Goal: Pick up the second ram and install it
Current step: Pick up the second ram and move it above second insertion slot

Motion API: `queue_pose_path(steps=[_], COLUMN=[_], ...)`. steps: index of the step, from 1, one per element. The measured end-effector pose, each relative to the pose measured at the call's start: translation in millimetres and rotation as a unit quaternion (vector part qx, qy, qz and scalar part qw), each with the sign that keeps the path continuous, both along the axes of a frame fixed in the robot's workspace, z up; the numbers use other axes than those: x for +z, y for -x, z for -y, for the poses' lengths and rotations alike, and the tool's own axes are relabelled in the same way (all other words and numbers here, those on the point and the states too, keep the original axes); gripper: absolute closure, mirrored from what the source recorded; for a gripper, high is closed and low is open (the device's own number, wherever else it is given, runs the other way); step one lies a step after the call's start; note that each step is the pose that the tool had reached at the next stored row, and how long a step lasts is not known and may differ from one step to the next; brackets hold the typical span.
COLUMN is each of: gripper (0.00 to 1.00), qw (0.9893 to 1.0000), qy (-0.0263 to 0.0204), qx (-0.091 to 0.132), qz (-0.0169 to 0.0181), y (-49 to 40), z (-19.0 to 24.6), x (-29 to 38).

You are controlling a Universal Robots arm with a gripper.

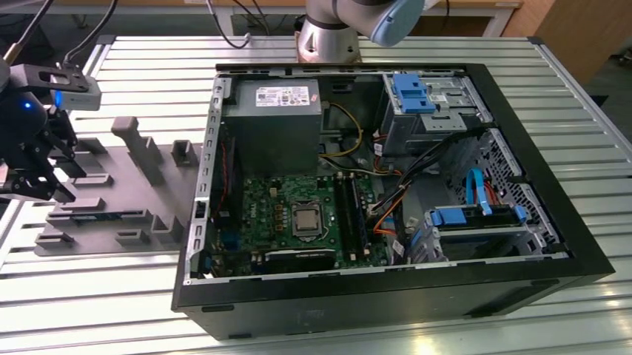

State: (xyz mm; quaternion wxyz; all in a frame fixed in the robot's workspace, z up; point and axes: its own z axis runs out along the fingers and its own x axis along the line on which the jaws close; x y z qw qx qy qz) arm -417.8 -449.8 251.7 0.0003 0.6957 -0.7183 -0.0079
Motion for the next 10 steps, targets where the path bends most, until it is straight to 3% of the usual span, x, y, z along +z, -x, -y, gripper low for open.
queue_pose_path(steps=[10], gripper=[0.54], qw=[1.0], qy=[0.0], qx=[0.0], qz=[0.0002], y=[0.0], z=[0.0], x=[0.0])
